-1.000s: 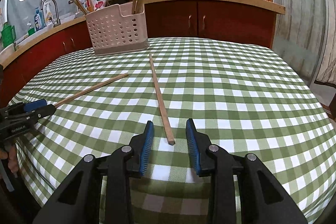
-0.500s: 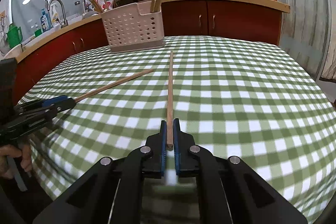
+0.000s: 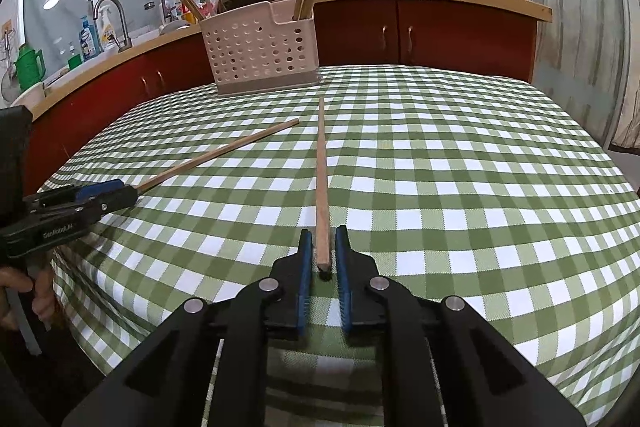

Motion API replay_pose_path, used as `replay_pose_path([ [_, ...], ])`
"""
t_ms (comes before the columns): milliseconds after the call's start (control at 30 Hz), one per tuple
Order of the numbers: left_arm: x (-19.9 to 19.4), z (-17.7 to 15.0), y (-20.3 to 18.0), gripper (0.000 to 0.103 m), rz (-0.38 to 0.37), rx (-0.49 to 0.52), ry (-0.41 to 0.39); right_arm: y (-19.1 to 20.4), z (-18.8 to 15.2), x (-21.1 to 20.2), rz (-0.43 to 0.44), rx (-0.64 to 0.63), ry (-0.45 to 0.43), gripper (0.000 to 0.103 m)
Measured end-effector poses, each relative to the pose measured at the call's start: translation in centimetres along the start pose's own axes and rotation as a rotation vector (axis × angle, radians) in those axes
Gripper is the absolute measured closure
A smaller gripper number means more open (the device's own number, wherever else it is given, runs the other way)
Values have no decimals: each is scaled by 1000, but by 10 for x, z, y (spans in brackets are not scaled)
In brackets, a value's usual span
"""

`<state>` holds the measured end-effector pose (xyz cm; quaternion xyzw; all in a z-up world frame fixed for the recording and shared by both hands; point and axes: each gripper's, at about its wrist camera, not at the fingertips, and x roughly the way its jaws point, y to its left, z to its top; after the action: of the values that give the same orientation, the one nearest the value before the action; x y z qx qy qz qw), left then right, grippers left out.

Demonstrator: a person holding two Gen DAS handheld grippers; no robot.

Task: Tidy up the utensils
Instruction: 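Close the right tool on a wooden chopstick while the left tool grasps the other, then lift both held chopsticks and carry them over the white basket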

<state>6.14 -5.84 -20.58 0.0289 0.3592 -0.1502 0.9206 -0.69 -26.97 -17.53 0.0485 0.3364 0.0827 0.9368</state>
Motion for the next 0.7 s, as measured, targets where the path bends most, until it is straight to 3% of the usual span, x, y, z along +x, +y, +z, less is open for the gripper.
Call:
replay_pose_path([
  [133, -4, -4, -1, 67, -7, 24, -2, -2, -2, -1, 3, 14, -9, 90],
  [267, -7, -7, -2, 85, -12, 44, -5, -2, -3, -2, 10, 27, -11, 92],
  [433, -10, -8, -7, 96, -21, 69, -3, 1, -3, -4, 10, 18, -9, 95],
  [700, -29, -2, -10, 97, 2, 97, -79, 10, 8, -25, -11, -17, -74, 96],
])
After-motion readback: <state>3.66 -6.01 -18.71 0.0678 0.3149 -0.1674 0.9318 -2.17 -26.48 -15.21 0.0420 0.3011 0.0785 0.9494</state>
